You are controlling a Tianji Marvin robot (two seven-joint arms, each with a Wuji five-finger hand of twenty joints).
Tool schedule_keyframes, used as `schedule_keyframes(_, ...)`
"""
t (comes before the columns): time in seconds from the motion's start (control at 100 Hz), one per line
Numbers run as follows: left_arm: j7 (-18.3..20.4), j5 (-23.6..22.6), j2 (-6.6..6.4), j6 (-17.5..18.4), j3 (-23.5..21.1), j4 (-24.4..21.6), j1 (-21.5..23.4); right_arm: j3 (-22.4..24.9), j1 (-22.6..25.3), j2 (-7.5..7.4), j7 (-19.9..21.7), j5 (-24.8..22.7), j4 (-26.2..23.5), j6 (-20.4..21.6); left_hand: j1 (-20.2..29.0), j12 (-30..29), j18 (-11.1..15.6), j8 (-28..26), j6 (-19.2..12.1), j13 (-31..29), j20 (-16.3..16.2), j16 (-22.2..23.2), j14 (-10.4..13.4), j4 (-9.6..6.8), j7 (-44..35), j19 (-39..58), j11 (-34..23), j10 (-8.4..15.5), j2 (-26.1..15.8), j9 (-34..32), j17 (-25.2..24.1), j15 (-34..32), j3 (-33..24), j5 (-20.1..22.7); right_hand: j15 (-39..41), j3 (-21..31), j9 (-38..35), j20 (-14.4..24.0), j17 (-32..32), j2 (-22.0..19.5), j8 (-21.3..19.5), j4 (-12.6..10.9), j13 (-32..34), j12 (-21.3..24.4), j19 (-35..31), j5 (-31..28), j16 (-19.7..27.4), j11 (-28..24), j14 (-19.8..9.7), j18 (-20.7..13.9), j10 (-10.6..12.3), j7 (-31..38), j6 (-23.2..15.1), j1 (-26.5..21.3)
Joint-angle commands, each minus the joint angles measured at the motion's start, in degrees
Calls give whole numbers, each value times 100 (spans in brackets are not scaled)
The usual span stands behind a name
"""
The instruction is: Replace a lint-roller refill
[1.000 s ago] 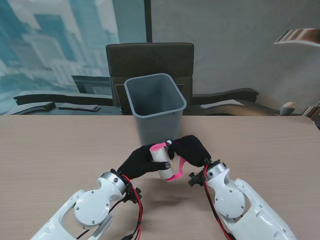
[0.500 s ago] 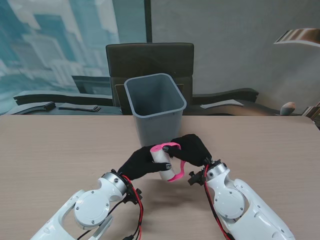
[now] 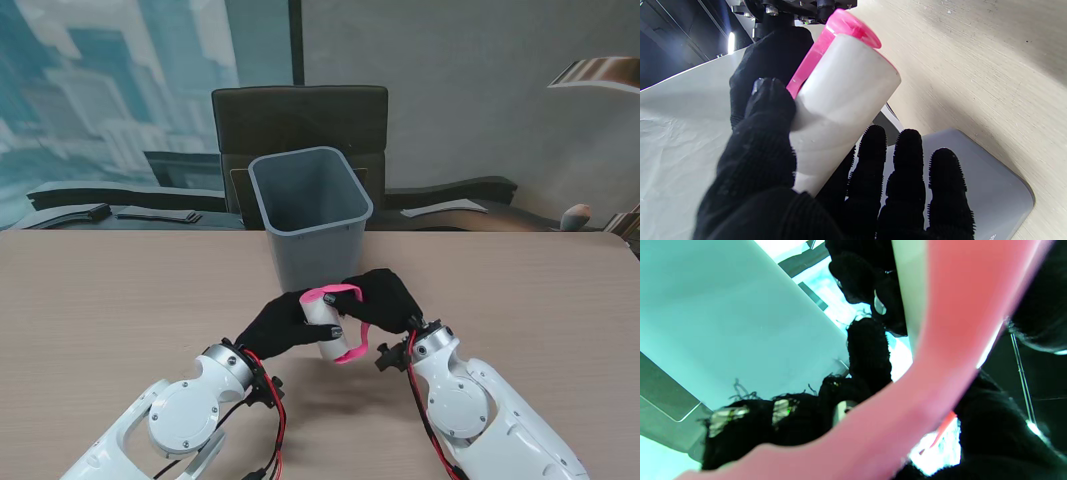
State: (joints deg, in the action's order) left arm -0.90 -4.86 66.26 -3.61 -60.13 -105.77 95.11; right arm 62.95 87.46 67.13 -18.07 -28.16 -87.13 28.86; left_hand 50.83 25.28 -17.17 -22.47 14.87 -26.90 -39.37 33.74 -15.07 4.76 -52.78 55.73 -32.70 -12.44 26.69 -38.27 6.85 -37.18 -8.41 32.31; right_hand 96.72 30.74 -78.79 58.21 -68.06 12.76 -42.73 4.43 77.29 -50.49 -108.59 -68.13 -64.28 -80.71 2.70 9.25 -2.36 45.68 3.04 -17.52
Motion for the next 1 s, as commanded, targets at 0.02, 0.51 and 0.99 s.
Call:
schedule_keyframes(0.02, 111, 2, 1, -9, 32, 14, 35, -33, -9, 52, 70, 56, -85, -3, 750, 167, 68, -264, -737, -32, 44, 99, 22, -344, -1049, 150, 17, 20, -688, -61, -1, -80, -703, 540, 701, -169, -440, 16, -306, -682, -19, -157, -169, -75, -1139, -164, -255, -607, -1390, -1048, -612, 4, 698, -282)
schedule_keyframes(0.51, 116, -56, -2, 36, 77, 81, -18, -84, -40, 66, 175, 281, -66, -20, 748, 168, 46, -268, -727, -34, 43, 102, 23, -341, -1034, 137, 20, 17, -688, -64, -7, -83, -708, 547, 737, -1166, -441, 45, -283, -1799, -65, -189, -178, -82, -1139, -218, -214, -549, -1185, -805, -782, 62, 727, -197)
schedule_keyframes(0.99, 96, -104, -6, 121, 75, 82, 2, -114, -64, 103, 101, 370, -39, -38, 761, 169, 49, -270, -721, -38, 38, 103, 19, -340, -1033, 134, 20, 19, -676, -63, -5, -84, -717, 552, 750, -1999, -441, 71, -275, -2325, -51, -42, -182, -82, -1139, -202, -207, -516, -1098, -697, -881, 26, 775, 217)
